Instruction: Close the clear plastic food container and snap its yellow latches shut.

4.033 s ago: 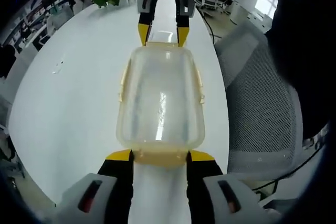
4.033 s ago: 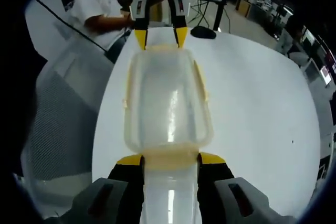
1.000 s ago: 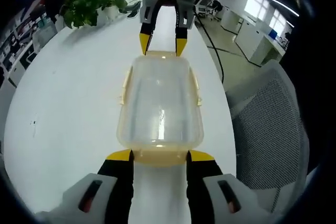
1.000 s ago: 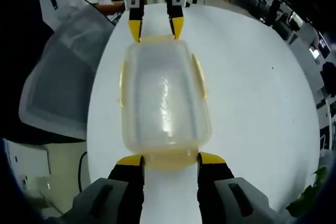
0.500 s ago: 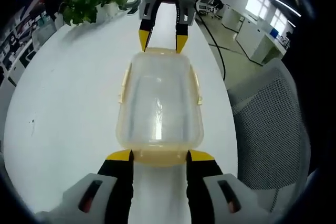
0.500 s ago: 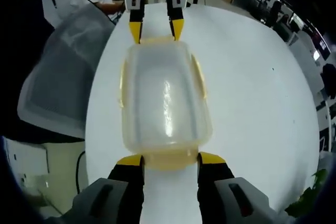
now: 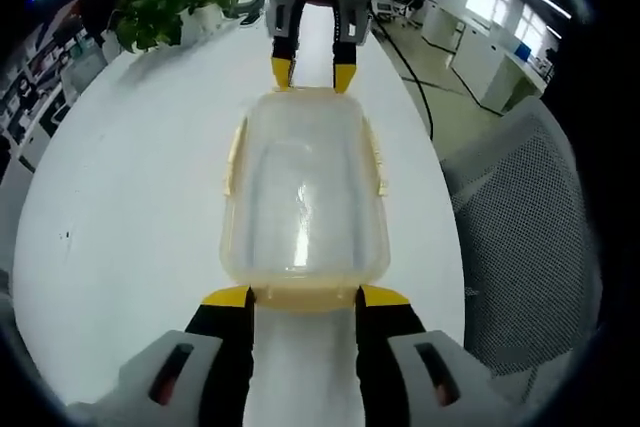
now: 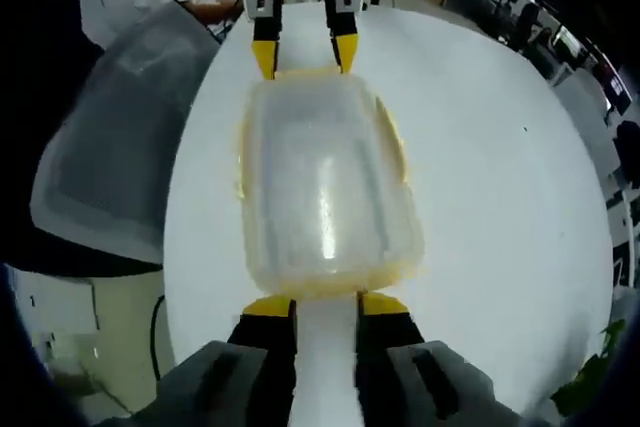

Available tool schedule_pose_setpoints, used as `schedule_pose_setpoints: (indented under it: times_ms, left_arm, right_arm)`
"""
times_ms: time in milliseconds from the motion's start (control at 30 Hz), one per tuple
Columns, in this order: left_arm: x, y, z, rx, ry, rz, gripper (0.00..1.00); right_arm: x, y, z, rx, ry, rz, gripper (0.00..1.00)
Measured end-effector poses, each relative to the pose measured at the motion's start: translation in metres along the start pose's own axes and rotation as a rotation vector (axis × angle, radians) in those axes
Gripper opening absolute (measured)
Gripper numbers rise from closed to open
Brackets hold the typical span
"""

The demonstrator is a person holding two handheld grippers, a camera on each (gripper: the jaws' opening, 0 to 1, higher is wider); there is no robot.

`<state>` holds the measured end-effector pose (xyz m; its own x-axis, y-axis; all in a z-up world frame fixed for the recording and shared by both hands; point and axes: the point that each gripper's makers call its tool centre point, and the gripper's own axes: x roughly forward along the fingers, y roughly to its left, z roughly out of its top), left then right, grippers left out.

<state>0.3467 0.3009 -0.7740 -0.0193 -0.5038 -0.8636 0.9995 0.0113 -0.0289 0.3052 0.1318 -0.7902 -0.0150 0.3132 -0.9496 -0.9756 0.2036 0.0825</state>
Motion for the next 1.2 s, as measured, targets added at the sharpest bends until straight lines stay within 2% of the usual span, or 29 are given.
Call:
schedule_pose_setpoints:
  times_ms: [33,67,133,167,200,300,433,533,600,733,867,967,1033,1100,1133,1200]
  left_arm:
    - [0.0,0.002,0.003,-0.01,-0.029,-0.004,0.39]
    - [0.0,0.002,0.002,0.004,-0.028,-0.006,0.39]
    - [0.0,0.003,-0.001,0.066,-0.023,0.014,0.39]
    - [-0.001,0.002,-0.002,0.063,-0.023,0.011,0.39]
    - [-0.001,0.003,-0.003,0.062,-0.023,0.01,0.39]
    - [-0.003,0.007,-0.002,0.055,-0.033,0.009,0.39]
    - [-0.004,0.011,-0.003,0.03,-0.033,0.012,0.4]
    - [-0.008,0.014,-0.007,-0.018,-0.034,0.026,0.42]
    - [-0.013,0.012,-0.009,-0.084,-0.054,0.013,0.43]
    - [-0.019,0.013,-0.016,-0.203,-0.08,0.021,0.41]
    - [-0.023,0.006,-0.01,-0.403,-0.163,-0.002,0.41]
    - [-0.025,0.004,-0.006,-0.55,-0.228,0.006,0.4]
    - [-0.024,0.005,-0.006,-0.631,-0.253,0.012,0.39]
    - [-0.024,0.009,-0.007,-0.748,-0.279,0.024,0.39]
    - [-0.023,0.01,-0.005,-0.801,-0.305,0.023,0.39]
    - [-0.023,0.012,-0.002,-0.863,-0.341,0.033,0.38]
  right_arm:
    - [0.004,-0.015,0.001,-0.06,-0.004,-0.102,0.01]
    - [0.003,-0.022,0.007,-0.17,-0.022,-0.148,0.02]
    - [0.005,-0.013,0.011,-0.015,-0.067,-0.103,0.14]
    - [0.002,-0.017,0.015,0.018,-0.093,-0.1,0.16]
    - [0.0,-0.02,0.016,-0.004,-0.094,-0.116,0.16]
    - [-0.005,-0.019,0.015,0.041,-0.101,-0.108,0.16]
    - [-0.008,-0.02,0.01,0.053,-0.1,-0.111,0.16]
    - [-0.014,-0.02,0.01,0.189,-0.15,-0.099,0.16]
    - [-0.018,-0.019,0.007,0.289,-0.163,-0.074,0.16]
    - [-0.024,-0.024,0.01,0.373,-0.212,-0.076,0.18]
    - [-0.031,-0.031,0.015,0.466,-0.269,-0.097,0.2]
    - [-0.03,-0.033,0.013,0.511,-0.277,-0.108,0.22]
    - [-0.028,-0.033,0.012,0.529,-0.282,-0.108,0.22]
    - [-0.025,-0.032,0.012,0.585,-0.296,-0.101,0.22]
    - [-0.026,-0.03,0.015,0.641,-0.33,-0.08,0.22]
    - [-0.028,-0.033,0.017,0.696,-0.373,-0.094,0.22]
